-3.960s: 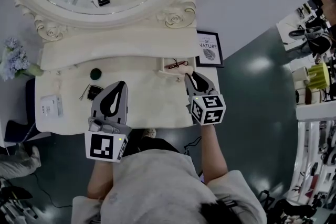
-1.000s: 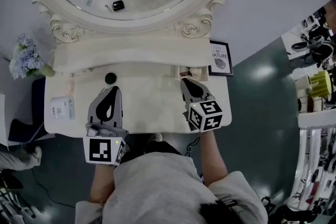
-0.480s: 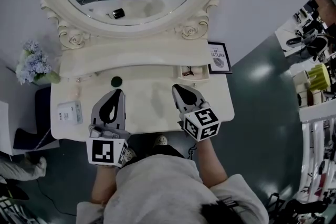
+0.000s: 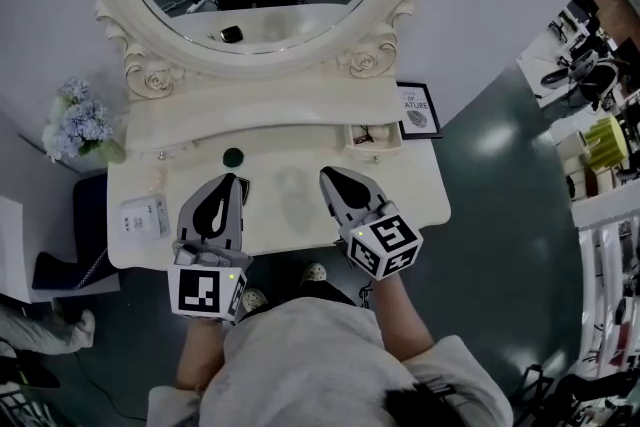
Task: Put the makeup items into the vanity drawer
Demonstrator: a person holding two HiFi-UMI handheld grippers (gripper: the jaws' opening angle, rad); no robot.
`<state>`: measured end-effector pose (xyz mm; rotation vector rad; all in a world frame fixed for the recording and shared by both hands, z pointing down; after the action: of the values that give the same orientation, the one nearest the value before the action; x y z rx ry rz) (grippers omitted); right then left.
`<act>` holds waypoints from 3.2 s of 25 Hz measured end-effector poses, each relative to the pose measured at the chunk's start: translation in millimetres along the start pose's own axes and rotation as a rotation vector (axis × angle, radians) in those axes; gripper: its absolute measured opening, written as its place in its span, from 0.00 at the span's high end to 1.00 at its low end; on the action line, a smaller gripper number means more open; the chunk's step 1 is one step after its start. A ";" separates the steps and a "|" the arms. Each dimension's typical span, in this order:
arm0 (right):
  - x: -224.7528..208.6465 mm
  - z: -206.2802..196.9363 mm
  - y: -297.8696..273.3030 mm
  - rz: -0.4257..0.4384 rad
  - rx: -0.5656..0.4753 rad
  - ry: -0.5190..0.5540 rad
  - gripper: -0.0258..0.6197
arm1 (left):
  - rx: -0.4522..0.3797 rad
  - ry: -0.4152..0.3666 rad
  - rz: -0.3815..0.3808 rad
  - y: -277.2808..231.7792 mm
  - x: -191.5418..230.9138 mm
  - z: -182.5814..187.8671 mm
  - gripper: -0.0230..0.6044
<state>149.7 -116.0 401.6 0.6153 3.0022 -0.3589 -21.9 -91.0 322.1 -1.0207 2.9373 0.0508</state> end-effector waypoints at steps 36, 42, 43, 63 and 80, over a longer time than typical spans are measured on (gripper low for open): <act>89.2 52.9 56.9 0.002 -0.205 0.007 0.92 | -0.070 -0.055 0.022 100.7 23.3 35.2 0.94; 101.6 56.3 62.1 -0.003 -0.230 0.008 0.92 | -0.072 -0.059 0.019 111.3 28.9 36.9 0.94; 103.8 57.1 62.8 -0.004 -0.232 0.009 0.92 | -0.072 -0.059 0.018 112.8 29.9 37.6 0.94; 137.4 65.1 79.2 -0.008 -0.279 0.074 0.92 | -0.092 -0.076 -0.002 138.1 34.1 44.4 0.94; 143.8 66.8 82.6 -0.009 -0.290 0.072 0.92 | -0.097 -0.070 -0.002 144.5 35.8 43.5 0.94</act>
<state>50.6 -3.2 304.4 0.5975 3.0402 0.1005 -138.7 1.9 280.2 -1.0110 2.8956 0.2271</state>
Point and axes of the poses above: the fingertips, and each gripper's own axes: y backward along the fingers, x to its left, z out of its top, the point moved 2 cm from there along y, backward along the fingers, and after that the axes turned 13 degrees about -z, right-handed, at the moved point
